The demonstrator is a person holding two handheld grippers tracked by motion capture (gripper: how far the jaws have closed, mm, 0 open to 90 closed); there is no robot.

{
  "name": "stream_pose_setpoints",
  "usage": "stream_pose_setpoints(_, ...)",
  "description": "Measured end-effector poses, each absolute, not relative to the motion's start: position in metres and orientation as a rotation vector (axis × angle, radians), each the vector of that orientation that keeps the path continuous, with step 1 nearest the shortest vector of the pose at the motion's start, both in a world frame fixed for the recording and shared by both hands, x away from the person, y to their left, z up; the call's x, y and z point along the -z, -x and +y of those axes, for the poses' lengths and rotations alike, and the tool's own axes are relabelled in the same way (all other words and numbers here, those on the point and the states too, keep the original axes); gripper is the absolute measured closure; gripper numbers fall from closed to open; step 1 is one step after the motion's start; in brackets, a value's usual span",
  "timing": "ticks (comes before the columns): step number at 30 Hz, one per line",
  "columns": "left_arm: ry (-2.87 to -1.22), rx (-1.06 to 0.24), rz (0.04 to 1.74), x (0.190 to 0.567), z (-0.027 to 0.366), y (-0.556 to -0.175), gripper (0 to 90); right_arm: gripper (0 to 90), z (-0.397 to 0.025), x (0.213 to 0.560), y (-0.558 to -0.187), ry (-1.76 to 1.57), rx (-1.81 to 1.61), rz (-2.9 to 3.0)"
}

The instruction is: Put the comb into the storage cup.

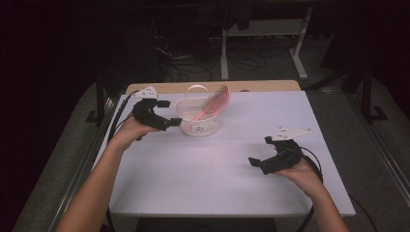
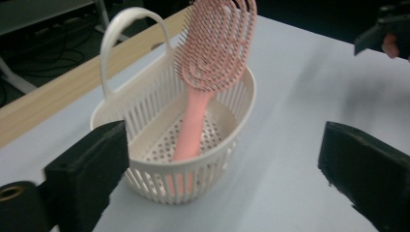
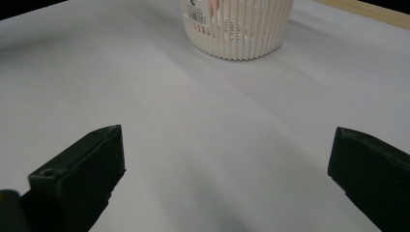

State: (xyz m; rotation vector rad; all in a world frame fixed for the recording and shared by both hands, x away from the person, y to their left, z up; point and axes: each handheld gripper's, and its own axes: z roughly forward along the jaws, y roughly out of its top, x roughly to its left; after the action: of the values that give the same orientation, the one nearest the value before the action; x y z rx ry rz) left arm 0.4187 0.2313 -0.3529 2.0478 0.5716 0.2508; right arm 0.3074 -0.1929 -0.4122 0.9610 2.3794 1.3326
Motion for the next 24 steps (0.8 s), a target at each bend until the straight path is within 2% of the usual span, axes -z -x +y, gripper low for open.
stream_pose_setpoints(24, -2.050, -0.296, 0.598, 0.384, 0.269, -0.348, 1.5, 0.0, -0.193, 0.412, -0.307, -0.971, -1.340, 2.367)
